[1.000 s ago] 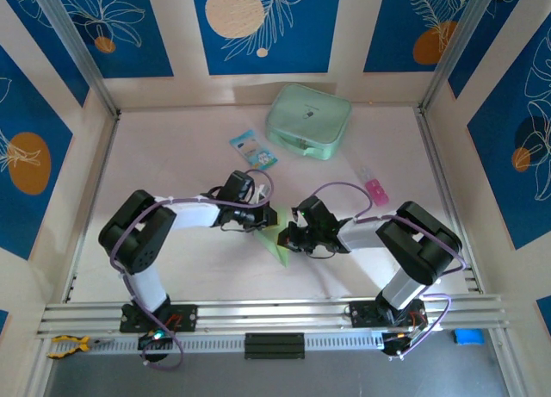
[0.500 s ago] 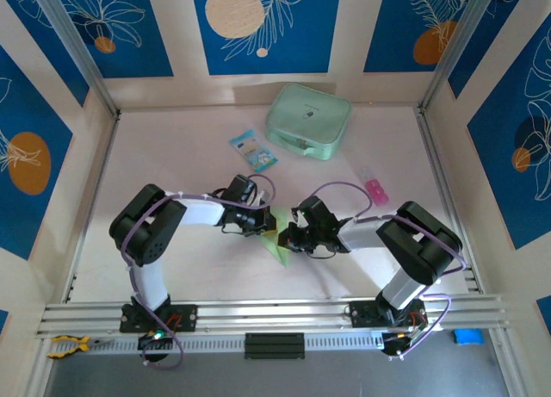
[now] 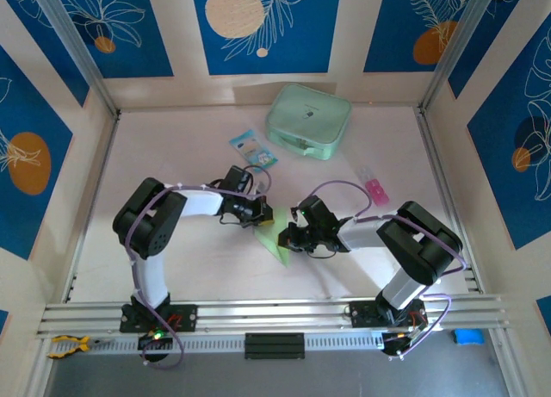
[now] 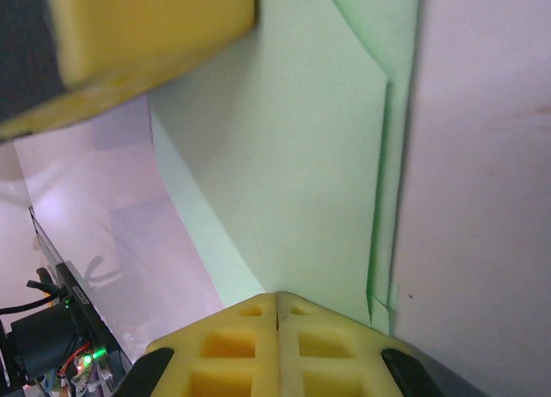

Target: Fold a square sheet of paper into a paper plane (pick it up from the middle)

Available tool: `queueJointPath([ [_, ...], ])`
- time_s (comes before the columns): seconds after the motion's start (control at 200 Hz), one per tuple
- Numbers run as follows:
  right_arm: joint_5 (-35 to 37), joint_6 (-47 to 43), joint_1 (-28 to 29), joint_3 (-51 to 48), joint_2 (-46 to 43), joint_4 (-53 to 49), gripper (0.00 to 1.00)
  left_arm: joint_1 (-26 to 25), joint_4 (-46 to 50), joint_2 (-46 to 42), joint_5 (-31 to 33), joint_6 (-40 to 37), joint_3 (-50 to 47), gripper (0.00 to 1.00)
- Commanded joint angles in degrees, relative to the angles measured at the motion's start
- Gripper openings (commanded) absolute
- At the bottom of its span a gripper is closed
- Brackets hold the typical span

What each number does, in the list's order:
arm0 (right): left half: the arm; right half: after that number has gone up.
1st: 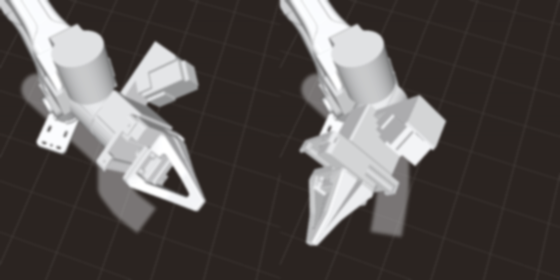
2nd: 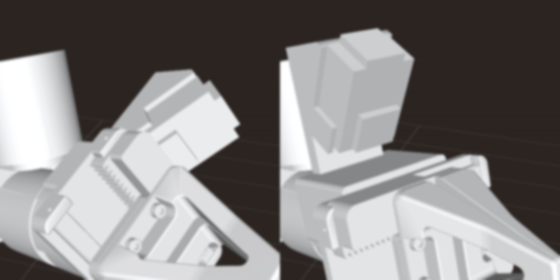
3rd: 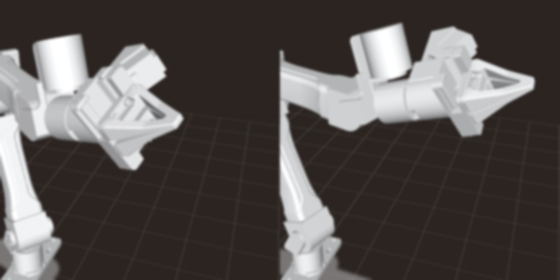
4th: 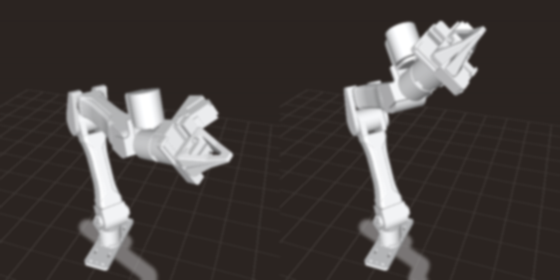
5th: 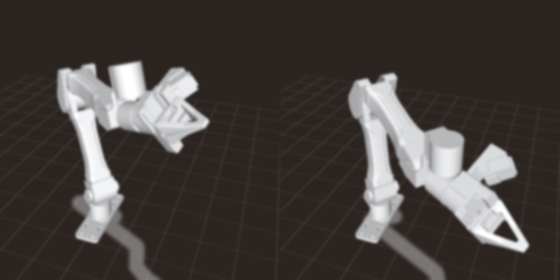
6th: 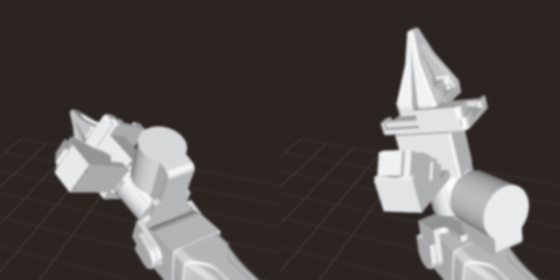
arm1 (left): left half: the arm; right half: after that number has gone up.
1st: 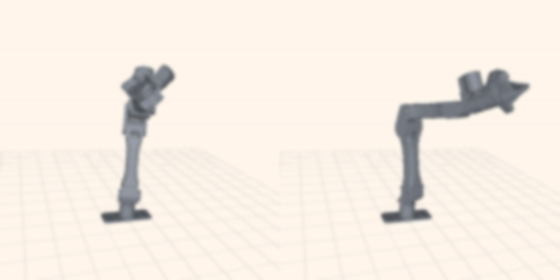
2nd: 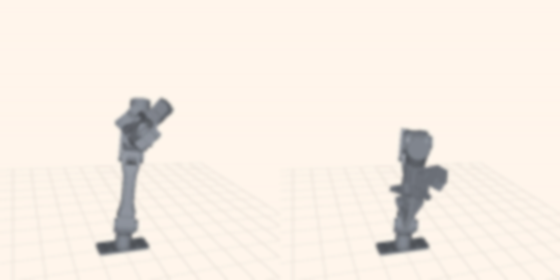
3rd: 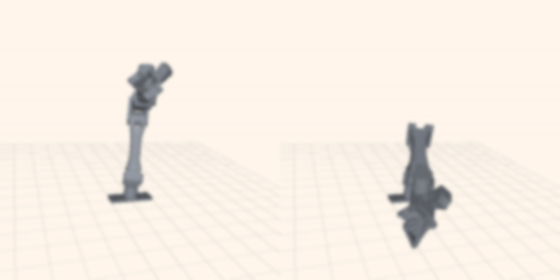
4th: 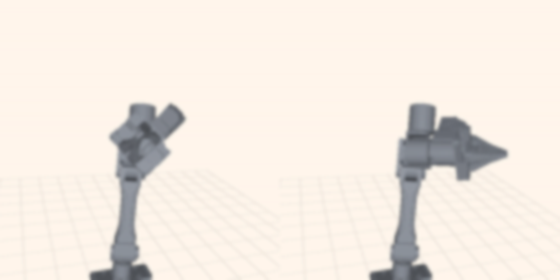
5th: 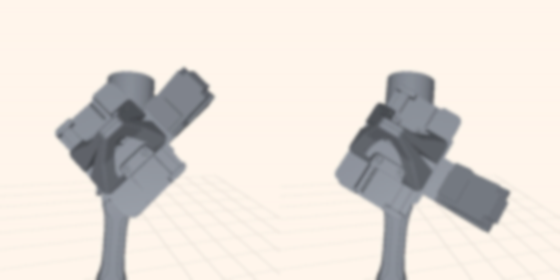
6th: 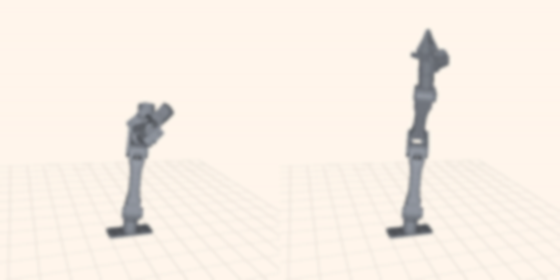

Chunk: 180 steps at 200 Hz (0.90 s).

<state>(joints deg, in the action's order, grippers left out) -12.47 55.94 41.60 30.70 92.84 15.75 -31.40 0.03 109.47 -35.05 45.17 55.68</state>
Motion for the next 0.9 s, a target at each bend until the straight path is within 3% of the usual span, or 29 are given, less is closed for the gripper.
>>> queueJointPath([
  [0.0, 0.8, -1.7, 0.1, -2.8, 2.2, -13.2, 0.01, 4.4, 0.1, 2.2, 7.0, -2.0, 0.9, 0.0],
  [0.475, -0.8, -3.8, -0.5, -2.1, 2.0, -14.9, 0.01, 10.7, 4.0, 2.7, 6.6, -6.4, 5.1, 0.01],
  [0.71, -0.5, -4.8, -0.5, 0.0, 1.9, -16.2, 0.01, 9.0, 3.0, -5.7, 5.7, -4.4, 2.1, 0.02],
  [0.895, 0.0, -4.8, -0.8, 0.6, 1.8, -17.1, 0.01, 3.0, 0.9, -8.7, 3.4, -3.4, -1.3, 0.02],
])
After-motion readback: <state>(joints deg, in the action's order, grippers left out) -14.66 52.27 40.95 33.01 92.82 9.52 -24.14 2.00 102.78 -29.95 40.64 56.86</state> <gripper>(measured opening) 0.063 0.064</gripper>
